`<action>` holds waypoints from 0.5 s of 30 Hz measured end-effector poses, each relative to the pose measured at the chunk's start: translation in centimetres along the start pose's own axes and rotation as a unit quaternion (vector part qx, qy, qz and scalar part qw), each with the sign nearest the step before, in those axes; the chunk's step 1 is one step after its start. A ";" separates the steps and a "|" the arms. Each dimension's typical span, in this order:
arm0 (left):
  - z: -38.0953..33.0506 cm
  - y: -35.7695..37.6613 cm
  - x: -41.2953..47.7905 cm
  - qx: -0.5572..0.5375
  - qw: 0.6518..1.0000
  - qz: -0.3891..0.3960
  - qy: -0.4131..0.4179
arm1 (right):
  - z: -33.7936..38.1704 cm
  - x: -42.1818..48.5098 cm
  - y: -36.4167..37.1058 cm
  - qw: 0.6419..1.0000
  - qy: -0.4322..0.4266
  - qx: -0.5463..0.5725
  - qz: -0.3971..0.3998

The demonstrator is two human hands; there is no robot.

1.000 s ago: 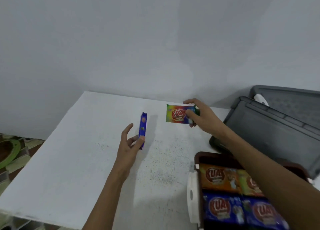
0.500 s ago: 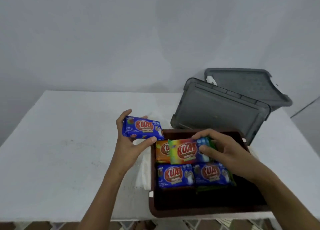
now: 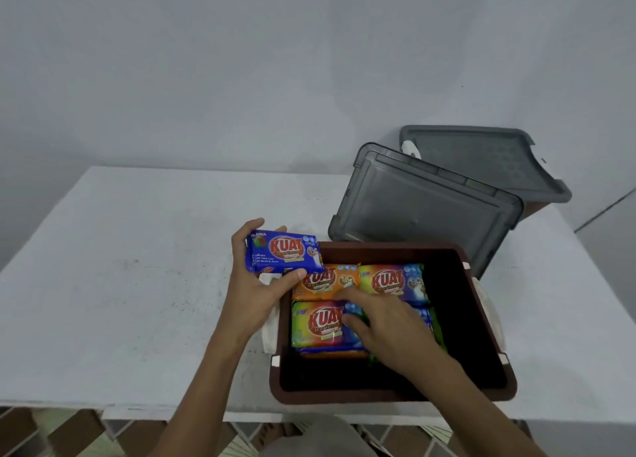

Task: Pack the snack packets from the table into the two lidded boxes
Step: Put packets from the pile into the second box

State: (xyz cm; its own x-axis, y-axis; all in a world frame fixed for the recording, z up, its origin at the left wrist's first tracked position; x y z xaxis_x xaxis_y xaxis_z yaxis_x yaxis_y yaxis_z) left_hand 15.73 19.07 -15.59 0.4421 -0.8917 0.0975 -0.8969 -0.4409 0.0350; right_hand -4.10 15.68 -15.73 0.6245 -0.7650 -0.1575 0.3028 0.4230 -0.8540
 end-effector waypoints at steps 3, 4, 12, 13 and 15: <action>-0.5 0.4 -0.6 0.000 1.000 0.011 -0.008 | -0.3 -0.3 -0.7 0.993 -0.014 -0.109 -0.048; -0.7 0.7 -0.9 -0.003 1.000 0.023 -0.011 | -0.6 -0.4 -1.3 0.991 -0.010 -0.114 -0.068; -2.2 5.5 -2.8 0.054 0.990 0.131 -0.009 | -1.1 -1.2 -3.3 0.813 0.042 0.581 -0.026; -2.4 6.1 -3.0 0.071 0.987 0.142 -0.003 | -1.2 -1.5 -3.5 0.795 0.042 0.604 -0.031; -2.6 6.6 -2.8 0.127 0.978 0.165 0.008 | -2.0 -2.2 -4.2 0.804 0.049 0.590 -0.057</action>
State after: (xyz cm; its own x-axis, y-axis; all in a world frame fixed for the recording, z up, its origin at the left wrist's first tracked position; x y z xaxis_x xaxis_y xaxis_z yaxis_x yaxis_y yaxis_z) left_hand 8.55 18.94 -13.04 0.1272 -0.9888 0.0777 -0.9581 -0.1428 -0.2483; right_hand -8.18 14.65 -12.79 0.5024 -0.8411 -0.2002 0.8621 0.4697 0.1902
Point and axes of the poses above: each hand's wrist, its own x-axis towards the middle knuckle, its own y-axis out of the palm, z = x × y, the point moved 7 cm from there along x, towards the middle knuckle, and after that the axes turned 1 degree about -x, right-handed, at the moved point
